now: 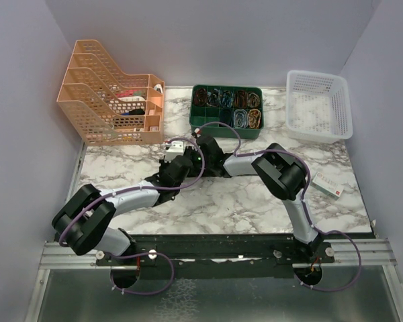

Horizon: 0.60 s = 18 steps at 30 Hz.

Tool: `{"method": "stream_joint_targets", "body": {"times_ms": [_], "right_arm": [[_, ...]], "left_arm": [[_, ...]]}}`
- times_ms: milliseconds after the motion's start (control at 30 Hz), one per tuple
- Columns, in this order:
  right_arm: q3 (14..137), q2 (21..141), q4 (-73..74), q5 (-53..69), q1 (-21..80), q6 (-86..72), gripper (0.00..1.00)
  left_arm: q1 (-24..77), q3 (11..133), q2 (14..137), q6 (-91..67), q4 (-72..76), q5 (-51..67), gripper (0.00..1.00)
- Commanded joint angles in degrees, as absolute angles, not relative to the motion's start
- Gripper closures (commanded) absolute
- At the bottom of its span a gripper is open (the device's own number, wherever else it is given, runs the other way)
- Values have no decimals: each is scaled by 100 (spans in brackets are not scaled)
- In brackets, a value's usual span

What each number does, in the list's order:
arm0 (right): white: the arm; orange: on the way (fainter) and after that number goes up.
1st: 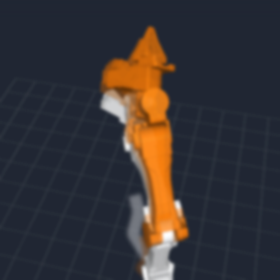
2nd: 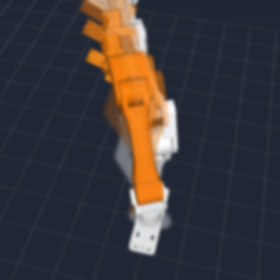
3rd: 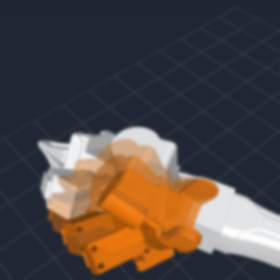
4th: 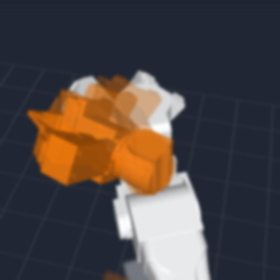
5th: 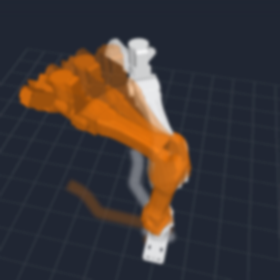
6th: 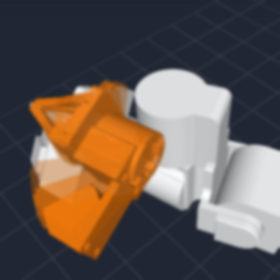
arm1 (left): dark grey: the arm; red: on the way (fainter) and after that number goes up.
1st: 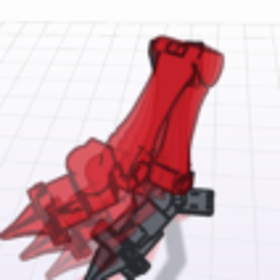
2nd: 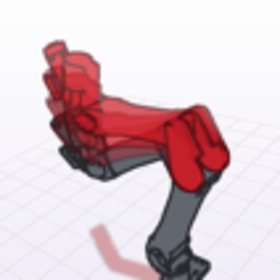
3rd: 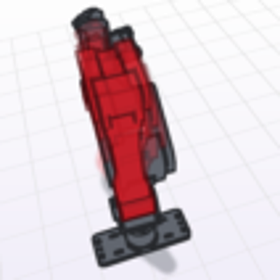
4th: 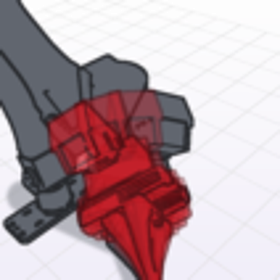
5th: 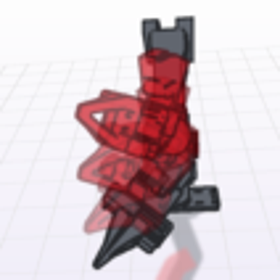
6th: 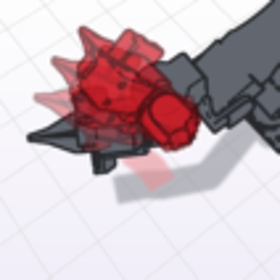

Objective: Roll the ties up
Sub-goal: Roll the tie at the center of the board.

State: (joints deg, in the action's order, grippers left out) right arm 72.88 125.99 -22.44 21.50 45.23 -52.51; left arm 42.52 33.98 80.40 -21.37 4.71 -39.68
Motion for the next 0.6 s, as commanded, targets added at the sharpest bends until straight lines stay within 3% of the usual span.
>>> {"method": "stream_joint_targets", "body": {"times_ms": [0,233,433,567], "right_arm": [[7177,12543,-2059,2133,4457,-5230,82],[7082,12202,-1993,2044,4408,-5091,77],[6886,11748,-2024,1948,4367,-4905,71],[6747,11407,-1398,1213,4283,-4813,70]], "left_arm": [[4298,3456,8294,-2203,375,-3627,90],[4298,3520,8500,-2368,306,-3574,81],[4290,3534,8439,-2325,367,-3539,79],[4289,3599,8481,-2351,339,-3470,76]]}}
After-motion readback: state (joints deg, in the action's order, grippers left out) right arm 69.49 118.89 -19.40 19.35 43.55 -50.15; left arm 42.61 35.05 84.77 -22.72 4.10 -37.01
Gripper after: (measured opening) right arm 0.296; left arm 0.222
